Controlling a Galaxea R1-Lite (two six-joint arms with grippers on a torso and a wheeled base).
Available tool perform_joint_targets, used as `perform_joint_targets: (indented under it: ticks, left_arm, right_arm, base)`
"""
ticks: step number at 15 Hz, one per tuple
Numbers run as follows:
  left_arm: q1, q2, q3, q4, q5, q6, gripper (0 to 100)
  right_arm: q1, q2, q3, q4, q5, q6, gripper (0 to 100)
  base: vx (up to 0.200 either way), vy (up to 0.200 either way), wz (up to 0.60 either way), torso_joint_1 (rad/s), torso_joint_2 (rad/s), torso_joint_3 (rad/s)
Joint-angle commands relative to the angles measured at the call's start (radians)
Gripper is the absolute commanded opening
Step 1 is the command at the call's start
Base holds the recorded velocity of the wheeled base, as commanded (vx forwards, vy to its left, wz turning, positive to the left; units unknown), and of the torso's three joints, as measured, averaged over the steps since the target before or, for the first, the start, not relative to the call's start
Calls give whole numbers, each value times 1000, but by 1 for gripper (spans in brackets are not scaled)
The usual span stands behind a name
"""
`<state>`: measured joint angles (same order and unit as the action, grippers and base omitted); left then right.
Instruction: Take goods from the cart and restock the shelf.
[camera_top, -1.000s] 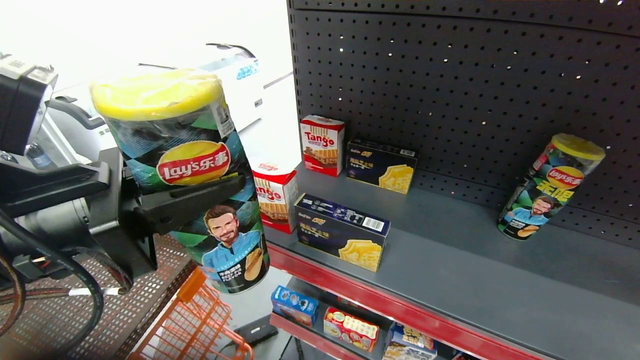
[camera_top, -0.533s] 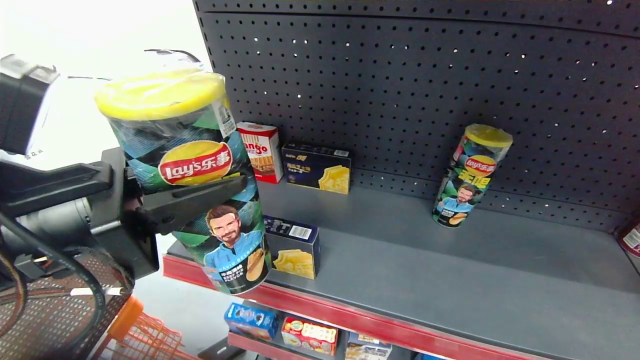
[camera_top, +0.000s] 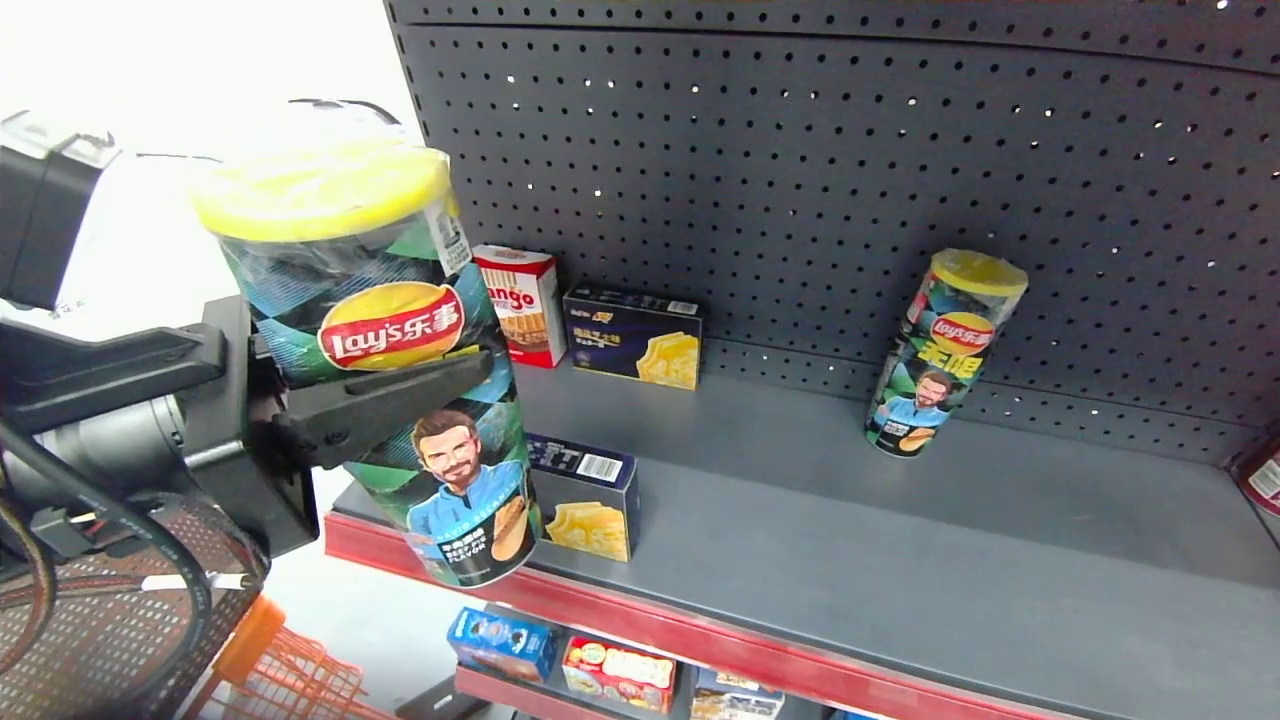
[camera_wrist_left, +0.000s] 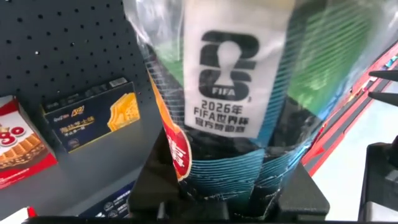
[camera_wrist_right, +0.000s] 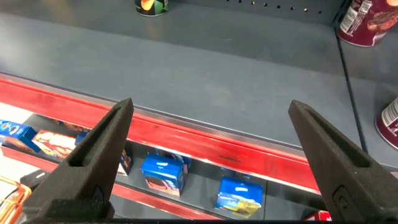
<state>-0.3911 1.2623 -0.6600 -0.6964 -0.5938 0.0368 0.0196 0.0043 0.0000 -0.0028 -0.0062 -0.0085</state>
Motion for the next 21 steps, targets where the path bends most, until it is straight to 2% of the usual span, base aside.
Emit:
perform_joint_targets:
  ticks: [1, 8, 21]
  left_arm:
    - [0, 2, 0, 0, 0, 0, 0]
    - [1, 2, 5, 0, 0, 0, 0]
    - [8, -8, 8, 3, 2, -2, 0]
  right_arm:
    - [0, 0, 0, 0, 0, -1, 100]
    - [0, 0, 0, 0, 0, 1, 100]
    - [0, 2, 0, 1, 5, -4, 100]
  base:
    - [0, 0, 0, 0, 0, 0]
    - [0, 0, -600, -1, 2, 1]
    - [0, 0, 0, 0, 0, 0]
